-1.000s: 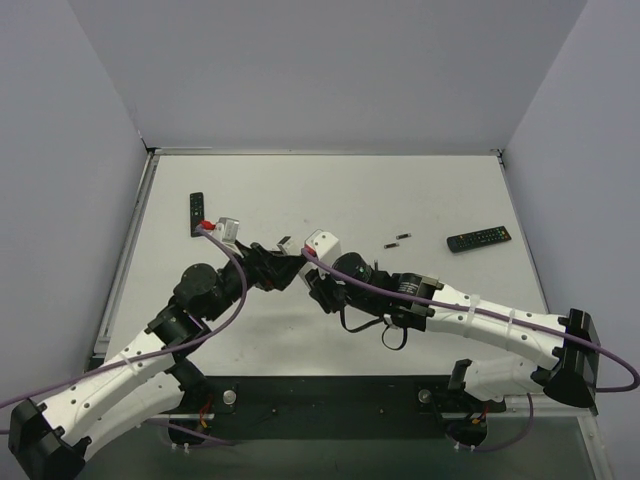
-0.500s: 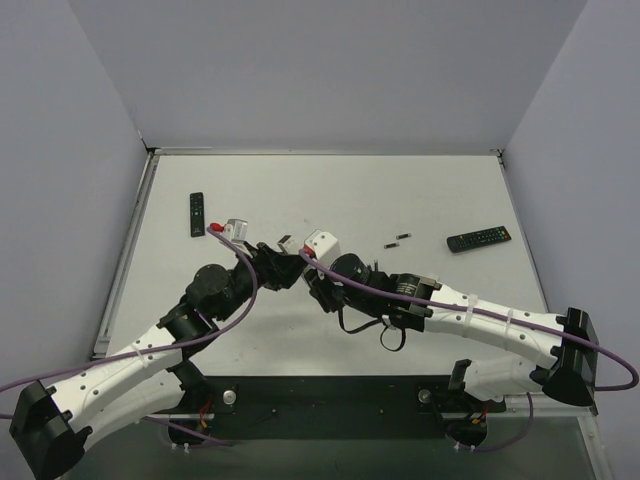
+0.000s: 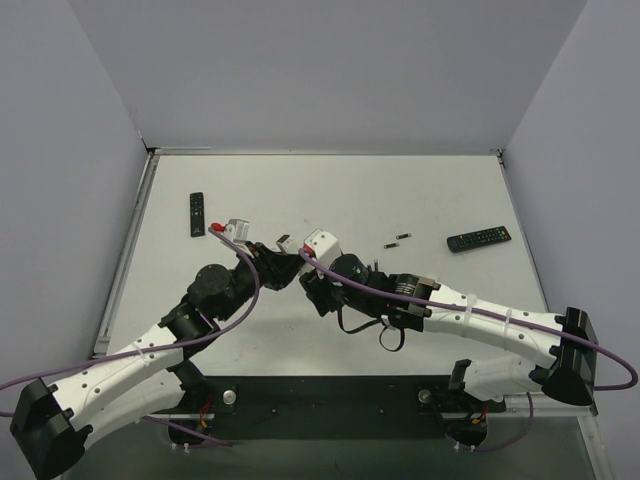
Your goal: Load the batteries into the remote control
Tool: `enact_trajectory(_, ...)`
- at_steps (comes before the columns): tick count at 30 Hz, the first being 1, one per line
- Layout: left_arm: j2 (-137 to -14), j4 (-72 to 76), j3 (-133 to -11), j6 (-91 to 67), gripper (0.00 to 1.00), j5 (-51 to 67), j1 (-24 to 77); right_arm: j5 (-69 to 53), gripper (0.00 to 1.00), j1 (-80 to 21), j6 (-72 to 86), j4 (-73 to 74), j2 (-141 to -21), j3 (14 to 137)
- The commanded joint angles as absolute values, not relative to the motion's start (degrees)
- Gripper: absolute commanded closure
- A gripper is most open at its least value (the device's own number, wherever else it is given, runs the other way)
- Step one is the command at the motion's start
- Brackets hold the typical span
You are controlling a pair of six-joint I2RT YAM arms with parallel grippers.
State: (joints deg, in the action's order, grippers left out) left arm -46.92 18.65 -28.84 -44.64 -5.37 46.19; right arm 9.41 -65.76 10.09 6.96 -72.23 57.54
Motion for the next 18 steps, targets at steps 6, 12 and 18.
enact_trajectory(6, -42.90, 17.23, -25.85, -42.97, 1.00, -0.10, 37.81, 9.67, 0.21, -63.02, 14.58, 7.64, -68.12, 57.05)
enact_trajectory(12, -38.94, 17.23, -21.36, -47.28, 1.00, 13.08, 23.85, 8.27, 0.00, -55.65, 22.74, 9.22, -64.51, 54.58)
enact_trajectory(18, -36.48, 18.36, -17.93, -48.07, 1.00, 19.50, 21.62, 8.62, 0.00, -46.94, 29.34, 16.60, -68.46, 57.65)
